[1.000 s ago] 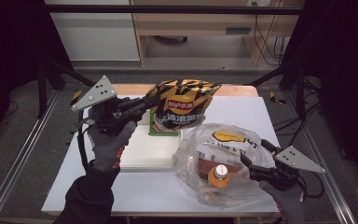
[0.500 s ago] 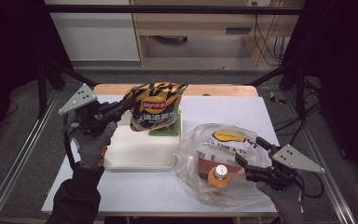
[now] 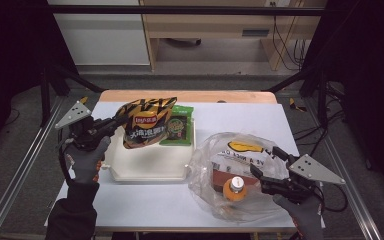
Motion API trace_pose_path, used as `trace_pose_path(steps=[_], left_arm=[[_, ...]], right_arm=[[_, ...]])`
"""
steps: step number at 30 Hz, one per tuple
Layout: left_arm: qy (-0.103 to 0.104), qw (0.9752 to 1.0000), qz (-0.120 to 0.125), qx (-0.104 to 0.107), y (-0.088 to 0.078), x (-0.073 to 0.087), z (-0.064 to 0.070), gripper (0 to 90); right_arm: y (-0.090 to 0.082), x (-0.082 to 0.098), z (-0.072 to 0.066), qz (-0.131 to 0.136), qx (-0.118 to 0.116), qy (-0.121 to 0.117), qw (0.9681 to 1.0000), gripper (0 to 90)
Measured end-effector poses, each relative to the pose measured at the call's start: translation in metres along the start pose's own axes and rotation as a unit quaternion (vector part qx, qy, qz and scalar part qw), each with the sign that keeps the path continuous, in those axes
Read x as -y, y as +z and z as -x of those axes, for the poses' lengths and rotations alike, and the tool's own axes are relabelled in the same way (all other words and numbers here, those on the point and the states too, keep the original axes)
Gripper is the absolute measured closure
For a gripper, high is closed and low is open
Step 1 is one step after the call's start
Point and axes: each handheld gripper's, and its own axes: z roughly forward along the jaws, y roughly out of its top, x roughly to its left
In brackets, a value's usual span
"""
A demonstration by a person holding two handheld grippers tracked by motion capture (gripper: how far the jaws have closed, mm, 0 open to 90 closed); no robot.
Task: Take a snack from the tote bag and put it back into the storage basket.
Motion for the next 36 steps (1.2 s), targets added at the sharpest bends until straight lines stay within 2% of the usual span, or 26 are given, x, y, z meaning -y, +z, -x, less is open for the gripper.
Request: trace_pose_path(steps=[8,12,24,29,36], left_arm=[[-0.007,0.9997,-0.007,-0.024,-0.002,0.016,-0.013,89.2],[-0.018,0.9993,-0.010,-0.030,-0.001,0.025,-0.022,89.2],[-0.037,0.9985,-0.020,-0.037,0.000,0.034,-0.036,89.2],[-0.040,0.9978,-0.025,-0.047,0.001,0.037,-0.043,89.2],[-0.080,0.9960,-0.027,-0.029,0.016,0.047,-0.062,89.1]], right_arm=[[0.001,-0.001,-0.002,0.000,-0.001,-0.002,1.0000,15.5],[0.003,0.001,-0.001,-0.004,-0.002,-0.003,1.0000,15.4],[0.003,0.004,0.002,-0.008,0.003,0.002,1.0000,15.5],[0.004,0.004,0.002,-0.009,0.003,0.001,1.0000,15.6],[0.004,0.005,0.003,-0.009,0.005,0.002,0.9999,15.6]])
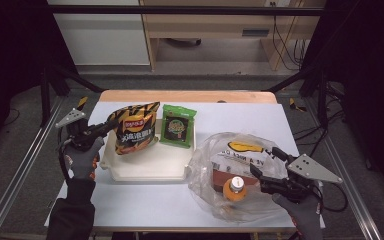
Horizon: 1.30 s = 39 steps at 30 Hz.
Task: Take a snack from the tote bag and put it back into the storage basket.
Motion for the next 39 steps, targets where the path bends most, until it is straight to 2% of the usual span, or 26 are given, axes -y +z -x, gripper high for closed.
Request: trace_pose_path(steps=[4,6,7,8,9,13,16,17,18,19,20,25,28,29,30,31,32,37,39], left_arm=[[-0.004,1.0000,-0.004,-0.004,0.006,0.001,-0.004,89.0],[-0.001,0.9999,-0.005,-0.013,0.009,0.001,-0.006,88.8],[0.001,0.9998,-0.007,-0.019,0.010,0.001,-0.006,88.7],[0.010,0.9991,-0.010,-0.039,0.013,0.001,-0.007,88.1],[0.010,0.9991,-0.010,-0.039,0.013,0.001,-0.007,87.8],[0.011,0.9976,-0.010,-0.068,0.019,0.001,-0.012,86.1],[0.012,0.9951,-0.013,-0.098,0.024,0.000,-0.018,83.2],[0.012,0.9951,-0.013,-0.098,0.024,0.000,-0.018,82.8],[0.013,0.9936,-0.014,-0.111,0.027,0.000,-0.020,82.4],[0.013,0.9936,-0.014,-0.111,0.027,0.000,-0.020,82.4],[0.014,0.9926,-0.009,-0.121,0.029,0.000,-0.021,81.6],[0.018,0.9903,-0.011,-0.137,0.035,-0.002,-0.023,75.1],[0.020,0.9894,-0.011,-0.143,0.033,-0.003,-0.022,61.7],[0.022,0.9890,-0.012,-0.146,0.033,-0.003,-0.022,61.7],[0.024,0.9887,-0.012,-0.148,0.030,-0.003,-0.021,54.4],[0.024,0.9887,-0.009,-0.147,0.028,-0.002,-0.020,54.4],[0.026,0.9892,-0.007,-0.144,0.025,-0.002,-0.018,49.8],[0.037,0.9887,-0.004,-0.145,0.011,0.005,-0.010,42.4],[0.034,0.9897,-0.004,-0.139,0.006,0.011,-0.005,41.8]], right_arm=[[0.000,0.001,0.001,-0.002,0.000,0.001,1.0000,15.5],[0.000,0.001,0.001,-0.002,0.001,0.000,1.0000,15.6],[0.000,0.001,0.001,-0.002,0.001,0.001,1.0000,15.6],[0.000,0.001,0.001,-0.002,0.000,0.001,1.0000,15.6],[0.000,0.001,0.001,-0.002,0.000,0.001,1.0000,15.6],[0.001,0.002,0.001,-0.003,0.000,0.000,1.0000,15.6],[0.002,0.002,0.002,-0.005,0.000,0.002,1.0000,15.6],[0.002,0.003,0.002,-0.005,0.000,0.002,1.0000,15.6],[0.002,0.003,0.002,-0.005,0.000,0.001,1.0000,15.6],[0.002,0.003,0.002,-0.005,0.000,0.001,1.0000,15.6],[0.002,0.003,0.002,-0.006,0.000,0.002,1.0000,15.6],[0.003,0.004,0.002,-0.008,0.001,0.004,1.0000,15.7],[0.002,0.004,0.002,-0.007,0.001,0.002,1.0000,15.7],[0.002,0.004,0.002,-0.007,0.001,0.002,1.0000,15.7],[0.002,0.004,0.003,-0.006,0.002,0.002,1.0000,15.7],[0.002,0.004,0.003,-0.006,0.002,0.002,1.0000,15.7],[0.001,0.004,0.003,-0.006,0.002,0.002,1.0000,15.7],[0.000,0.003,0.003,-0.005,0.004,0.002,1.0000,15.7],[-0.001,0.003,0.003,-0.005,0.005,0.003,1.0000,15.7]])
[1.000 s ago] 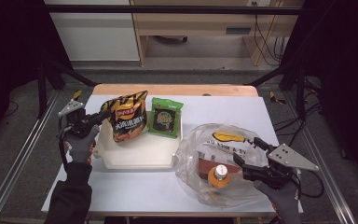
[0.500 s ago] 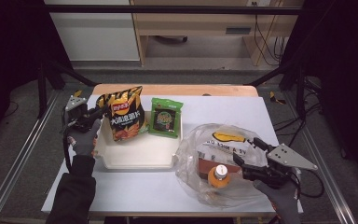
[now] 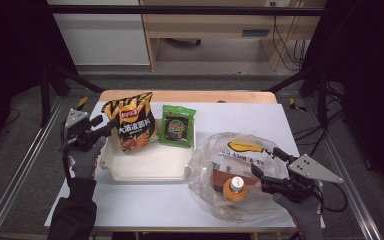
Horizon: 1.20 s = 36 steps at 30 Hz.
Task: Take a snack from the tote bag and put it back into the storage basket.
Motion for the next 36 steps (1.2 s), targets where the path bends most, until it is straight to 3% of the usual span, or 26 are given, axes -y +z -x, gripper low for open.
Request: trace_pose_path(steps=[3,6,11,13,22,31,36], left_arm=[[0.002,0.9998,-0.017,0.009,-0.005,0.016,0.011,45.1],[0.007,0.9991,-0.036,0.023,-0.002,0.028,0.020,58.0],[0.026,0.9974,-0.064,0.020,0.010,0.035,0.033,78.4],[0.039,0.9961,-0.080,0.007,0.019,0.035,0.038,83.5],[0.032,0.9940,-0.103,-0.018,0.034,0.031,0.031,85.2],[0.026,0.9932,-0.104,-0.045,0.041,0.021,0.024,80.7],[0.017,0.9929,-0.108,-0.046,0.045,0.018,0.024,79.6]], right_arm=[[0.000,0.000,0.000,0.001,0.001,0.000,1.0000,15.7],[0.000,0.000,0.000,0.002,0.000,-0.001,1.0000,15.9],[0.000,0.000,-0.001,0.000,0.001,-0.001,1.0000,17.0],[0.001,0.001,0.000,0.000,0.001,-0.001,1.0000,17.3],[0.001,0.001,-0.001,0.000,0.001,-0.002,1.0000,17.6],[0.003,0.003,0.000,-0.004,0.001,-0.003,1.0000,17.8],[0.004,0.004,0.000,-0.004,-0.001,-0.001,1.0000,17.8]])
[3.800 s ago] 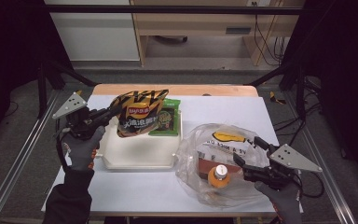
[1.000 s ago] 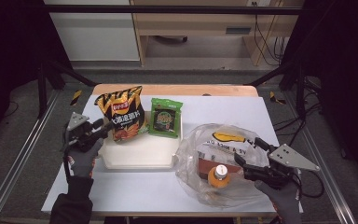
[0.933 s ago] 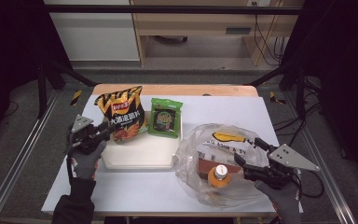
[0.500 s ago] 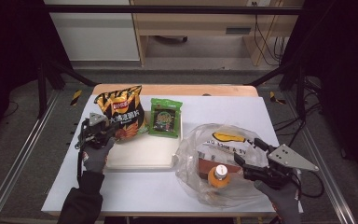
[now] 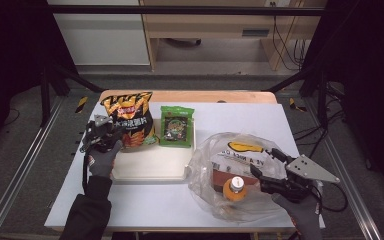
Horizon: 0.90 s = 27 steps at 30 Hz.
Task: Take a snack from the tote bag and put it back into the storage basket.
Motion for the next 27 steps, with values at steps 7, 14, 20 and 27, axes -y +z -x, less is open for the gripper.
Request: trace_pose_path(steps=[7,14,20,27], left_arm=[[-0.009,0.9999,-0.005,0.003,0.002,-0.004,-0.003,73.2],[-0.013,0.9998,0.001,0.013,0.000,-0.002,-0.005,63.9],[-0.013,0.9992,0.026,0.027,-0.018,0.003,-0.006,59.4],[-0.006,0.9952,0.076,0.060,-0.056,0.016,0.004,56.4]], right_arm=[[0.001,0.001,0.000,-0.004,0.000,0.001,1.0000,18.1],[0.000,0.002,0.001,-0.004,0.000,0.001,1.0000,18.3],[-0.003,0.001,0.000,0.002,-0.001,0.001,1.0000,21.2],[-0.007,0.000,-0.003,0.001,-0.006,0.001,1.0000,26.7]])
